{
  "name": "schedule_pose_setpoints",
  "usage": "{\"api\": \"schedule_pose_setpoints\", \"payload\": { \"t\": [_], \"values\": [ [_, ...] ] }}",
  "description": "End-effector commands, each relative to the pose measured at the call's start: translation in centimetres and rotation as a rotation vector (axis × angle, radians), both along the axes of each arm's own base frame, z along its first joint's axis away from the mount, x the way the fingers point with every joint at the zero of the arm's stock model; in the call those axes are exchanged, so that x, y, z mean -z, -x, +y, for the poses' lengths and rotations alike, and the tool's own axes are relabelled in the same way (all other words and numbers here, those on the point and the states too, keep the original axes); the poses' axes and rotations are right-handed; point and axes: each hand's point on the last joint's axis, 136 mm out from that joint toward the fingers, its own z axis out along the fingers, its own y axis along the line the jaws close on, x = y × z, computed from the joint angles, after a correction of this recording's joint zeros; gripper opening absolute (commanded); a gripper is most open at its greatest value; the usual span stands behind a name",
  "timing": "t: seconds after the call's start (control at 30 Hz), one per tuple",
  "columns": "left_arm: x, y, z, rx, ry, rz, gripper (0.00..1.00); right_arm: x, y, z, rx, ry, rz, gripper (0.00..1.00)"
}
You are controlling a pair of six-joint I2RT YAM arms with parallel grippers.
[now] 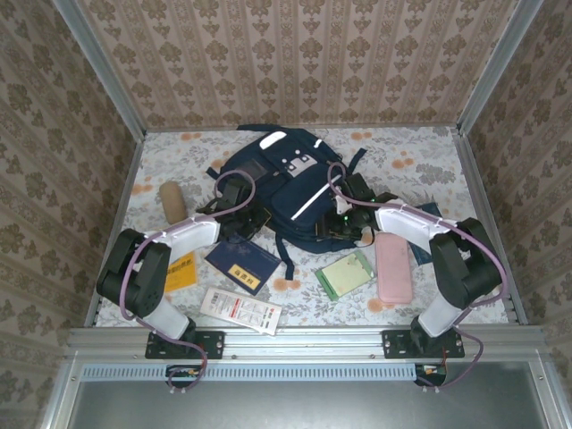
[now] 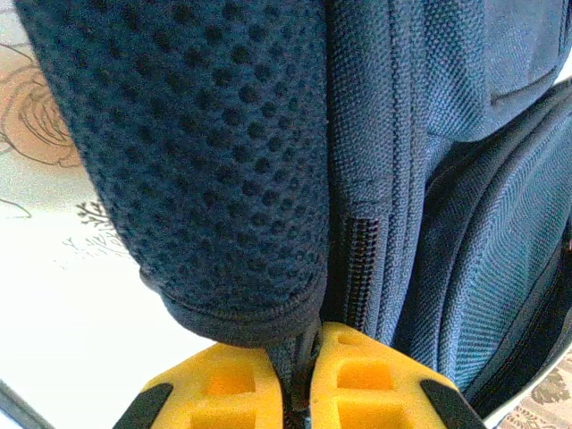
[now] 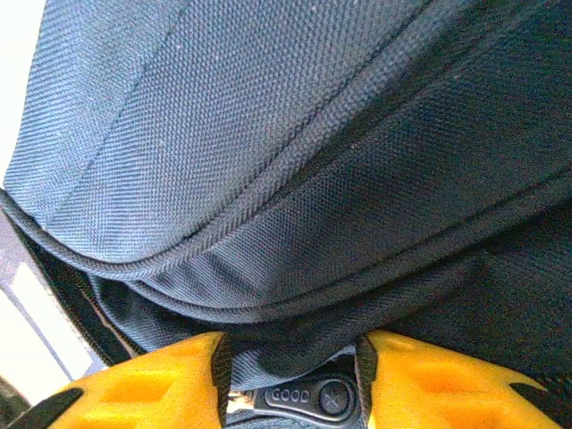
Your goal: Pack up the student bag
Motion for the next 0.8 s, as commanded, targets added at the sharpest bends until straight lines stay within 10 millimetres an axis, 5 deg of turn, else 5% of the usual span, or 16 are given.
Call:
{"api": "schedule_pose_setpoints", "payload": {
  "t": [0.0,0.77],
  "values": [
    [0.2,-0.7,0.1,-0.005,-0.001,-0.020,0.00,-0.8,1.4,2.9,-0.051,-0.183,0.062,0.43],
    [0.8,-0.7,0.4,-0.010,-0.014,-0.005,0.00,-2.8,3.0,2.9,0.104,-0.481,0.103,0.32]
  ]
}}
